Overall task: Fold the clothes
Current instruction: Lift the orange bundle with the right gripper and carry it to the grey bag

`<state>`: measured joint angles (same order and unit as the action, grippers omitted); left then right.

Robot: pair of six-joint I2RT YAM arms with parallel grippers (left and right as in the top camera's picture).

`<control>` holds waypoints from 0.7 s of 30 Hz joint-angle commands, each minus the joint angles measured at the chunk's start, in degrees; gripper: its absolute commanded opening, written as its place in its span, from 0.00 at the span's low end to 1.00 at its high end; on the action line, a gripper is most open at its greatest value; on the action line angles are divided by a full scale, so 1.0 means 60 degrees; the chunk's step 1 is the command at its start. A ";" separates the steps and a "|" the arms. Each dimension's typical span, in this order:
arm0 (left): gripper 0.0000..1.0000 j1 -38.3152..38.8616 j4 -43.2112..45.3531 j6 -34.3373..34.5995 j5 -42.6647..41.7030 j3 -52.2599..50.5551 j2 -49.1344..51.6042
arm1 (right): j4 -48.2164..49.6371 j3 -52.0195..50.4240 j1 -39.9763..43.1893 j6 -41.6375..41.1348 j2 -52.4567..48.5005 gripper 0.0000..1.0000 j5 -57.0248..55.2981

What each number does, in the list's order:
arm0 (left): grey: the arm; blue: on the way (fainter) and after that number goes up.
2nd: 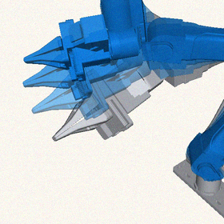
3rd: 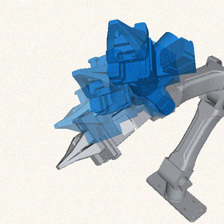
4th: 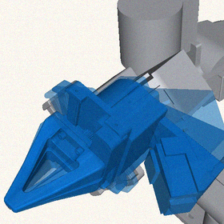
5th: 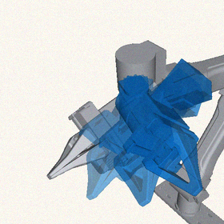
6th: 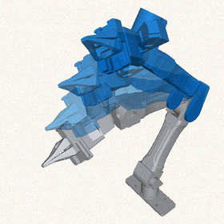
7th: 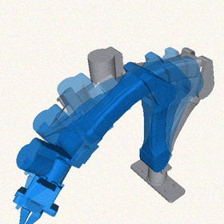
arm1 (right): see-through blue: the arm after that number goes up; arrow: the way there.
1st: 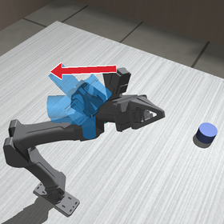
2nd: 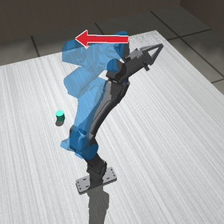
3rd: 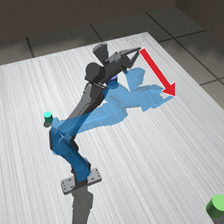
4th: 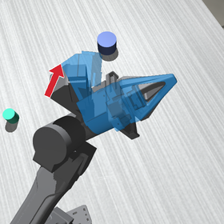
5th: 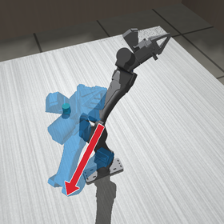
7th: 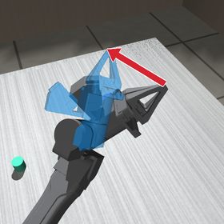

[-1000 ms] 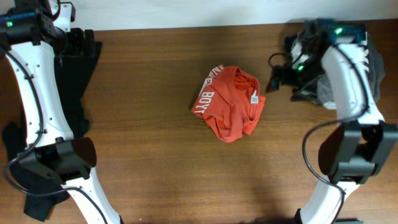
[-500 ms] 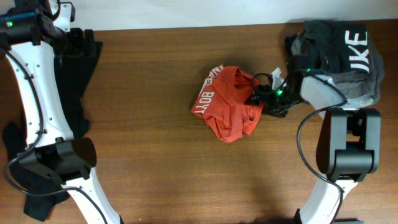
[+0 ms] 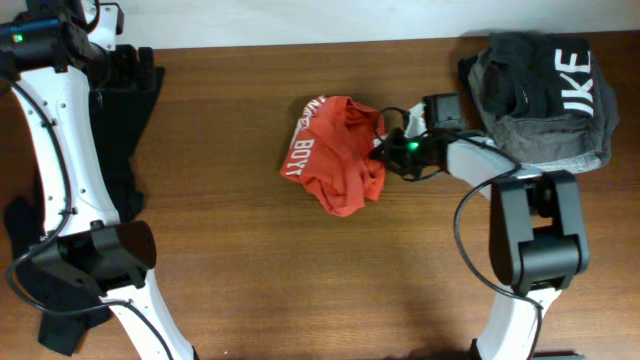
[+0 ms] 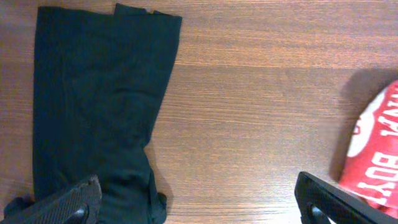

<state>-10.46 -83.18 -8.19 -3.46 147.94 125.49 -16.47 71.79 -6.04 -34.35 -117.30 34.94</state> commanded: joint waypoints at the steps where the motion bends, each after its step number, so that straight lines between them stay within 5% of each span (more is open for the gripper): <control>1: 0.99 0.0058 -0.0007 -0.0186 -0.0135 -0.0029 0.0033 | 0.0342 -0.0040 -0.0386 -0.0572 -0.0142 0.04 -0.0361; 11: 0.99 0.0055 -0.0004 -0.0186 -0.0135 -0.0029 0.0033 | -0.0488 0.1326 0.0178 0.0244 0.0525 0.04 0.0601; 21: 0.99 0.0055 0.0000 -0.0186 -0.0135 -0.0029 0.0033 | -0.0470 0.4047 0.1115 -0.1464 0.1009 0.04 0.1151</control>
<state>-10.35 -83.18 -8.19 -3.64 147.94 125.49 -19.88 90.28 -1.08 -38.96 -114.89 40.05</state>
